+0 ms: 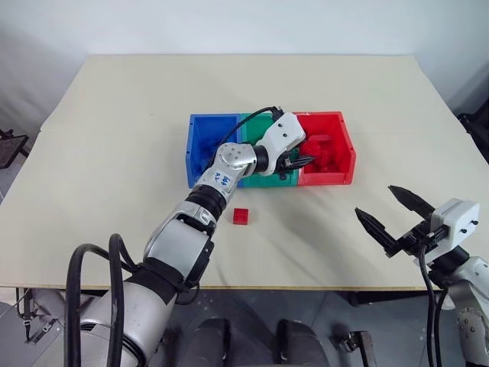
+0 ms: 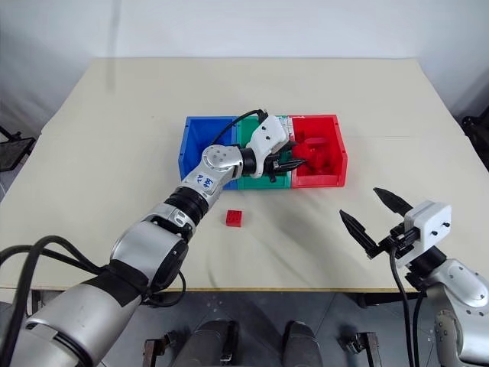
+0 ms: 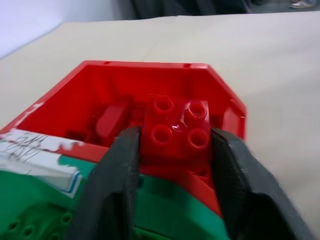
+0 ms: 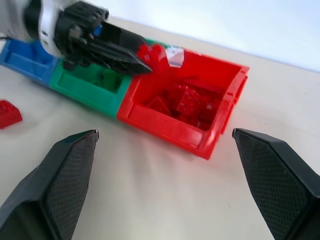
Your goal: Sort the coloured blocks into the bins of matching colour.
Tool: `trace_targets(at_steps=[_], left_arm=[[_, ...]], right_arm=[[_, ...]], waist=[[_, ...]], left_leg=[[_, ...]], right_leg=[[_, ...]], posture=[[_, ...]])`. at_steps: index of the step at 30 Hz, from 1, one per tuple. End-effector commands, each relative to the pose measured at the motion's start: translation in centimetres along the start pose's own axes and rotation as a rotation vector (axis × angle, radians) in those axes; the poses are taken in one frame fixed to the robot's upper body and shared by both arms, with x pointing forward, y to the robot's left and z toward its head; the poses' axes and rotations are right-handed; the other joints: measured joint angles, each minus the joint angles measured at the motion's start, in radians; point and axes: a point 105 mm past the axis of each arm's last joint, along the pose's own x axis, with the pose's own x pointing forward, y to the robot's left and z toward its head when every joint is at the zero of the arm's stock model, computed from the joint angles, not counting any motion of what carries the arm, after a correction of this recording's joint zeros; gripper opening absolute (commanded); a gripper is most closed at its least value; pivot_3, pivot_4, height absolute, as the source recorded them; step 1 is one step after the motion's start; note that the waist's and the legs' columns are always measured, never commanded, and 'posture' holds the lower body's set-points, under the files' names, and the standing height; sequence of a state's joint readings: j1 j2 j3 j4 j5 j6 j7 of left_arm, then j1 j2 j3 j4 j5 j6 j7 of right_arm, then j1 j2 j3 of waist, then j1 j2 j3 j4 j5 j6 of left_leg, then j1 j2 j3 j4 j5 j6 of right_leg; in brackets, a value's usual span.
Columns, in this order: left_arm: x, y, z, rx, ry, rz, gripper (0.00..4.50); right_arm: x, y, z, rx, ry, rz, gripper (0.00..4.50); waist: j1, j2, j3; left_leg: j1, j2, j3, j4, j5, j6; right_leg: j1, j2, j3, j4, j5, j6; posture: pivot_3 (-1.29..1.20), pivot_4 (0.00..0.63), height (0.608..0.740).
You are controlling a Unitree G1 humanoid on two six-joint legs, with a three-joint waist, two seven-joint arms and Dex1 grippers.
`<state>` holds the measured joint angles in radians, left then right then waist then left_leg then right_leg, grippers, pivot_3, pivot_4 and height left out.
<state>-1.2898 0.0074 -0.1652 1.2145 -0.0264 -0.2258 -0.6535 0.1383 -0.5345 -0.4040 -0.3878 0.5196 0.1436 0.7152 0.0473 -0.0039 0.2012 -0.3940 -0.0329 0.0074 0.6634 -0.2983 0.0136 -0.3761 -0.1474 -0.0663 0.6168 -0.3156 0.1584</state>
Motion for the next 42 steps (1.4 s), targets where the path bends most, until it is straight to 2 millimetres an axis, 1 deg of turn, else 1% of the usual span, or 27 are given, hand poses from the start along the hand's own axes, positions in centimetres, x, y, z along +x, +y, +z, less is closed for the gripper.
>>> trace_targets(at_steps=[1, 2, 4, 5, 6, 8, 11, 13, 15, 18, 19, 21, 23, 25, 29, 31, 34, 37, 40, 42], left_arm=[[0.4, -0.1, 2.4, 0.047, -0.083, -0.030, 3.46], [0.2, -0.3, 2.6, 0.051, -0.101, -0.048, 3.71], [-0.2, -0.2, 2.7, 0.071, -0.125, -0.063, 4.36], [-0.5, -0.2, 2.8, 0.083, -0.137, -0.070, 4.47], [-0.9, 0.0, 2.8, 0.098, -0.147, -0.070, 4.47], [-2.3, 0.2, 2.5, 0.115, -0.176, -0.086, 4.47], [-5.3, 0.2, 1.4, 0.152, -0.214, -0.111, 4.47], [-8.1, -0.1, 0.1, 0.162, -0.220, -0.123, 4.47], [-11.7, -0.9, -1.2, 0.154, -0.219, -0.137, 4.47], [-16.6, -2.2, -2.1, 0.164, -0.216, -0.118, 4.47], [-18.0, -2.5, -2.4, 0.163, -0.197, -0.090, 4.47], [-21.5, -3.2, -3.7, 0.125, -0.121, -0.031, 4.47], [-23.9, -3.8, -4.6, 0.091, -0.060, 0.036, 4.47], [-25.8, -4.3, -5.2, 0.082, -0.010, 0.103, 4.47], [-28.4, -4.6, -5.7, 0.047, 0.038, 0.212, 4.47], [-29.3, -4.8, -6.0, 0.033, 0.062, 0.240, 4.47], [-29.2, -5.3, -6.1, 0.004, 0.068, 0.230, 4.47], [-27.6, -5.9, -5.7, -0.044, 0.056, 0.164, 4.47], [-24.5, -6.0, -5.6, -0.024, 0.052, 0.077, 4.47], [-23.3, -5.8, -5.7, -0.018, 0.055, 0.055, 4.47]], right_arm=[[0.1, 0.4, 0.9, -0.003, -0.033, -0.003, 4.50], [0.1, 0.5, 0.8, 0.000, -0.033, 0.000, 4.50], [0.3, 0.5, 0.7, 0.004, -0.032, 0.007, 4.50], [0.5, 0.6, 0.6, 0.007, -0.033, 0.015, 4.50], [0.6, 0.6, 0.5, 0.008, -0.033, 0.024, 4.50], [0.9, 0.7, 0.4, 0.007, -0.037, 0.053, 4.50], [1.5, 0.8, 0.3, -0.002, -0.039, 0.114, 4.50], [1.9, 1.1, 0.2, -0.010, -0.036, 0.179, 4.50], [2.4, 1.5, 0.2, -0.023, -0.026, 0.259, 4.50], [3.0, 2.0, 0.1, -0.045, -0.011, 0.361, 4.50], [3.2, 2.0, 0.2, -0.053, -0.007, 0.390, 4.50], [3.7, 2.3, 0.4, -0.066, -0.006, 0.464, 4.50], [4.2, 2.5, 0.5, -0.075, -0.003, 0.528, 4.50], [4.6, 3.0, 0.6, -0.085, 0.002, 0.598, 4.50], [5.4, 3.8, 0.7, -0.089, 0.003, 0.694, 4.50], [5.8, 4.0, 0.8, -0.092, 0.000, 0.723, 4.50], [6.1, 4.0, 0.8, -0.094, 0.001, 0.736, 4.50], [6.0, 3.9, 0.6, -0.091, 0.010, 0.743, 4.50], [5.1, 3.9, 0.2, -0.077, 0.039, 0.749, 4.50], [4.8, 3.9, 0.0, -0.071, 0.052, 0.748, 4.50]], waist=[[0.000, 0.000, 0.000], [0.000, 0.000, 0.000], [0.001, 0.000, 0.000], [0.001, 0.000, 0.000], [0.000, 0.000, 0.000], [-0.003, 0.000, 0.000], [-0.023, 0.001, 0.000], [-0.033, 0.001, 0.000], [-0.041, 0.001, 0.000], [-0.051, 0.001, 0.000], [-0.051, 0.001, 0.000], [-0.049, 0.001, 0.000], [-0.044, 0.001, 0.000], [-0.036, 0.001, 0.000], [-0.024, 0.001, 0.000], [-0.024, 0.001, 0.000], [-0.022, 0.001, 0.000], [-0.023, 0.001, 0.000], [-0.017, 0.001, 0.000], [-0.021, 0.000, -0.001]], left_leg=[[0.000, 0.000, 0.000, 0.000, 0.000, 0.000], [0.000, 0.000, 0.000, 0.000, 0.000, 0.000], [-0.001, 0.000, 0.000, 0.001, 0.000, 0.000], [-0.001, 0.000, 0.000, 0.001, 0.000, 0.000], [-0.001, 0.000, 0.000, 0.001, 0.000, 0.000], [0.000, 0.000, 0.000, 0.001, 0.000, 0.000], [0.001, 0.000, 0.000, 0.000, 0.000, 0.000], [0.002, 0.001, 0.000, 0.000, 0.000, 0.000], [0.002, 0.002, 0.000, -0.001, 0.000, 0.000], [0.003, 0.007, -0.006, 0.000, 0.000, 0.000], [0.003, 0.007, -0.007, 0.000, 0.000, 0.000], [0.003, 0.007, -0.008, 0.001, 0.000, 0.000], [0.004, 0.007, -0.009, 0.001, 0.000, 0.000], [0.004, 0.007, -0.010, 0.002, 0.000, 0.000], [0.004, 0.007, -0.010, 0.003, -0.001, 0.001], [0.004, 0.007, -0.010, 0.002, -0.001, 0.000], [0.004, 0.008, -0.010, 0.002, -0.001, 0.000], [0.003, 0.008, -0.009, 0.002, -0.001, 0.000], [0.003, 0.007, -0.010, 0.002, -0.001, 0.000], [0.003, 0.007, -0.010, 0.003, -0.001, 0.000]], right_leg=[[0.000, 0.000, 0.000, 0.000, 0.000, 0.000], [0.000, 0.000, 0.000, 0.000, 0.000, 0.000], [0.000, 0.000, 0.000, 0.000, 0.000, 0.000], [0.000, 0.000, 0.000, 0.000, 0.000, 0.000], [0.000, 0.000, 0.000, 0.000, 0.000, 0.000], [0.000, 0.000, 0.000, 0.001, 0.000, 0.000], [0.000, 0.000, 0.000, 0.002, 0.000, 0.000], [0.000, 0.000, 0.000, 0.002, 0.000, 0.000], [0.000, 0.000, 0.000, 0.003, 0.000, 0.000], [0.000, 0.000, 0.001, 0.003, 0.000, 0.000], [0.000, 0.000, 0.001, 0.003, 0.000, 0.000], [0.001, -0.001, 0.001, 0.003, 0.000, 0.000], [0.002, -0.001, 0.001, 0.003, 0.000, 0.000], [0.003, -0.001, 0.001, 0.003, 0.000, -0.001], [0.003, -0.002, 0.001, 0.002, 0.000, -0.001], [0.002, -0.002, 0.001, 0.002, 0.000, -0.001], [0.002, -0.001, 0.001, 0.002, 0.001, -0.001], [0.002, -0.001, 0.001, 0.002, 0.001, -0.001], [0.002, -0.001, 0.000, 0.003, 0.001, -0.001], [0.002, -0.001, 0.000, 0.003, 0.001, -0.002]], posture=[[0.00, 0.150, 0.740], [0.00, 0.150, 0.740], [0.00, 0.150, 0.740], [0.00, 0.150, 0.740], [0.00, 0.150, 0.740], [0.00, 0.150, 0.740], [0.00, 0.150, 0.740], [0.00, 0.150, 0.740], [0.00, 0.150, 0.740], [0.00, 0.150, 0.740], [0.00, 0.150, 0.740], [0.00, 0.150, 0.740], [0.00, 0.150, 0.740], [0.00, 0.150, 0.740], [0.00, 0.150, 0.740], [0.00, 0.150, 0.740], [0.00, 0.150, 0.740], [0.00, 0.150, 0.740], [0.00, 0.150, 0.740], [0.00, 0.150, 0.740]])
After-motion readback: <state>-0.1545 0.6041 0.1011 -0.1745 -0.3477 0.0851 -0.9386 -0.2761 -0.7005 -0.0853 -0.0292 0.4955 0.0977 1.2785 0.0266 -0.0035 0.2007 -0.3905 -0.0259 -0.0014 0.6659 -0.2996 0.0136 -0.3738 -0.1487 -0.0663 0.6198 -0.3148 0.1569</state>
